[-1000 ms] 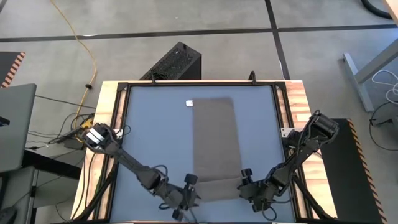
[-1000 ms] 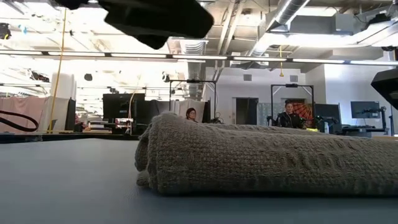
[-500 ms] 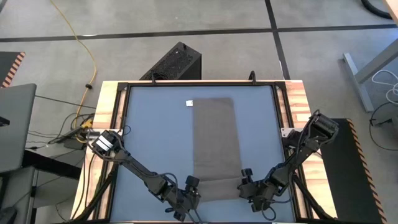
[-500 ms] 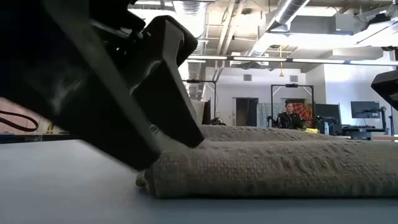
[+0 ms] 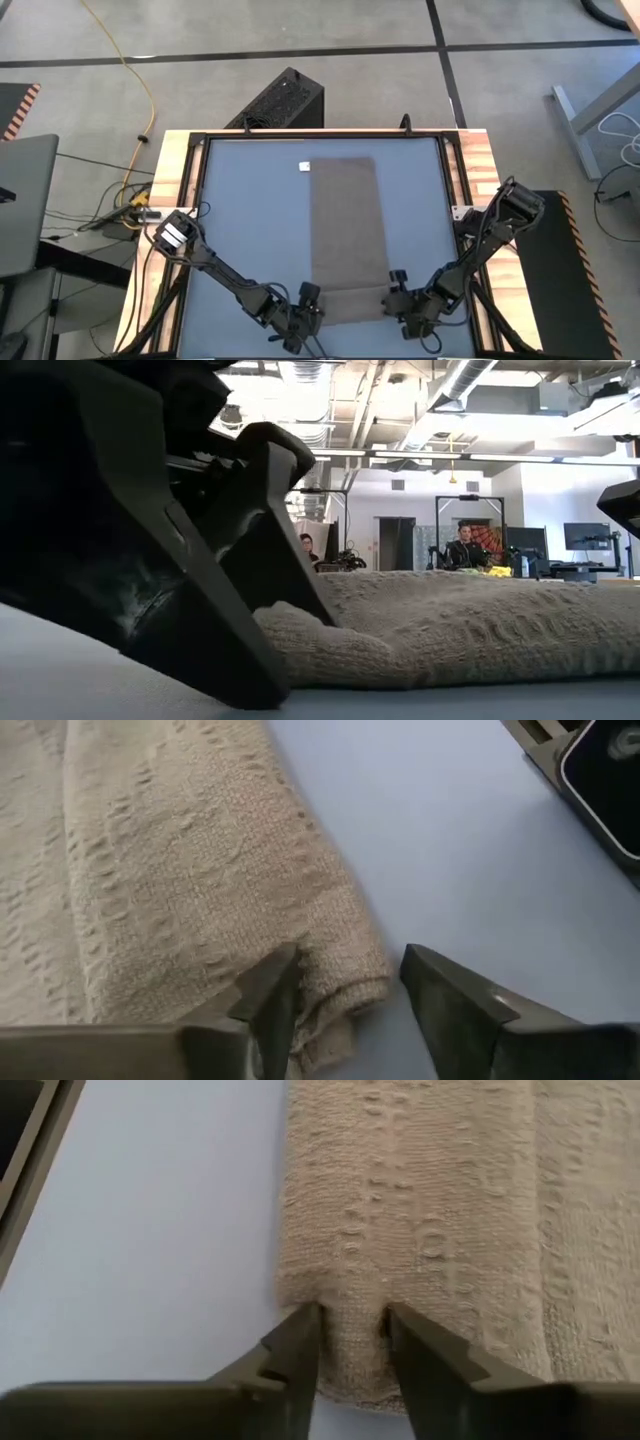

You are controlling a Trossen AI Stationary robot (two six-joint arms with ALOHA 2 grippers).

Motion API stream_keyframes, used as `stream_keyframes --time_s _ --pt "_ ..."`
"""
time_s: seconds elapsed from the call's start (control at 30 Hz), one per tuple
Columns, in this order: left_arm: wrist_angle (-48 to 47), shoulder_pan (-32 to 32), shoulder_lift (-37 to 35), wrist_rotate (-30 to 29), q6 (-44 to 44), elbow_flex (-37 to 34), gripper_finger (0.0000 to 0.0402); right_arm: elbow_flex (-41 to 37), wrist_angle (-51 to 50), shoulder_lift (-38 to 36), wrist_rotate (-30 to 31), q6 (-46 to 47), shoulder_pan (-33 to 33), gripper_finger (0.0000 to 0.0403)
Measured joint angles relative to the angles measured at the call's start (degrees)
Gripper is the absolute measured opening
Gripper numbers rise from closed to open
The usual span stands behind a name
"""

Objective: Roll towel into tight, uniform cylinder
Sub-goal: Roll the gray towel

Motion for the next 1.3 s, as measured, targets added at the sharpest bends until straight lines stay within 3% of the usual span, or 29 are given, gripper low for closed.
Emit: stream_keyframes --time_s 0.17,0.27,0.6,0.8,0.93,1.13,1.23,1.3 --pt "-1.4 0.1 -0.2 -1.0 -4.0 0.0 0.0076 0.0 -0.4 0.0 -2.0 5.0 0.6 0.0066" --pt "-1.7 1.1 -0.5 2.3 -8.5 0.0 0.0017 0.0 -1.3 -0.9 -5.2 7.8 0.6 0.0028" --pt "3.1 5.2 -3.9 20.3 -13.8 -1.7 0.0003 0.0 -5.1 -8.1 -16.1 10.1 -1.4 0.0025" --pt "3.7 8.5 -4.2 29.3 -22.0 -1.8 0.0002 0.0 -6.1 -8.4 -21.5 12.0 -3.7 0.0025" --pt "4.0 9.3 -4.3 30.9 -24.7 -1.7 0.0001 0.0 -6.1 -8.1 -23.1 11.6 -4.0 0.0055" --pt "2.7 9.5 -4.2 33.8 -25.2 -2.0 0.0001 -0.2 -8.2 -11.4 -28.5 6.8 -4.7 0.0157" --pt "2.8 9.7 -4.4 33.2 -25.1 -1.9 0.0001 -0.2 -9.0 -13.5 -27.8 4.3 -4.5 0.0211" --pt "2.6 9.7 -4.3 33.0 -25.1 -1.9 0.0001 -0.2 -7.9 -13.7 -24.3 3.3 -3.4 0.0237"
